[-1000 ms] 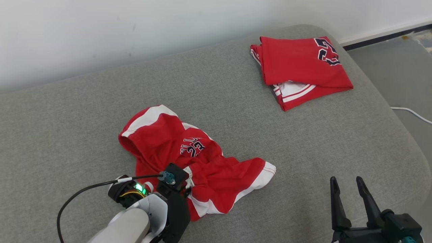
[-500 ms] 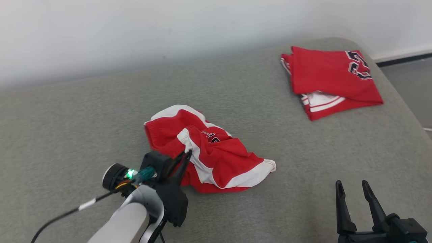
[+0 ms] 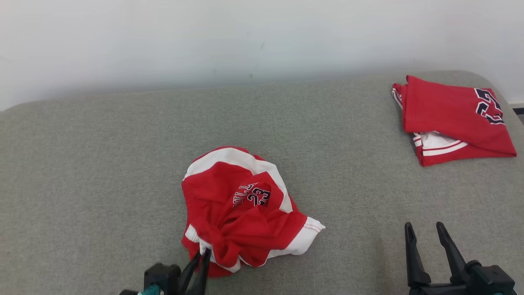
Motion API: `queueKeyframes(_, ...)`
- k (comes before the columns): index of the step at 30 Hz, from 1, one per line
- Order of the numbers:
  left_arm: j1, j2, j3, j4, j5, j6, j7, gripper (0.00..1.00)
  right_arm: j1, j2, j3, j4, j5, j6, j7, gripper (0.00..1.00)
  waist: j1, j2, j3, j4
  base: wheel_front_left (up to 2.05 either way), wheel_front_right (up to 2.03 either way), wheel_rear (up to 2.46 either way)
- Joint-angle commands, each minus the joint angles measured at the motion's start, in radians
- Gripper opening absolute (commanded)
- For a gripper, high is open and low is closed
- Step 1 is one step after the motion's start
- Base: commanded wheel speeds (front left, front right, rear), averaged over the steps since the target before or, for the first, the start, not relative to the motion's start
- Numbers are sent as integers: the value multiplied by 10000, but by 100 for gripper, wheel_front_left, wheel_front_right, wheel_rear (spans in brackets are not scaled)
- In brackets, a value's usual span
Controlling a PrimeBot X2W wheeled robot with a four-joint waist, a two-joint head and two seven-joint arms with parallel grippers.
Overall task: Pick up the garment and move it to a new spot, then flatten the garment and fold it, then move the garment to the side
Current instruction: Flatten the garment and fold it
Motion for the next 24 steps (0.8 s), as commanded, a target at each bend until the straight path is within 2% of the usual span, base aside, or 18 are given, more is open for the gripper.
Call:
queueKeyframes(1, 212, -84, -1, 48, 66, 8, -106, 79, 76, -82, -19, 13, 43, -27, -12, 100, 1, -1, -57, 108, 0, 0, 0)
queueKeyframes(2, 337, -122, 38, 74, 52, 8, -160, 100, 77, -92, -13, 12, 48, -27, -2, 100, 1, -1, -62, 123, 0, 0, 0)
queueKeyframes(7, 682, -142, 598, -311, 279, 124, -318, 100, 140, -177, -52, -8, 72, -27, 61, 100, 1, -1, -182, 191, 0, 0, 0)
queueKeyframes(15, 1509, 114, 2490, -2036, 1294, 339, -322, 100, 323, -205, -153, -78, 56, -27, 87, 100, 1, -1, -499, 337, 0, 0, 0)
queueKeyframes(21, 2148, 181, 3674, -2881, 1805, 257, -322, 100, 436, -208, -151, -111, 63, -27, 135, 100, 1, -1, -709, 509, 0, 0, 0)
queueKeyframes(24, 2407, 292, 4177, -3095, 1876, -10, -323, 100, 521, -236, -170, -136, 100, -27, 132, 100, 1, -1, -792, 616, 0, 0, 0)
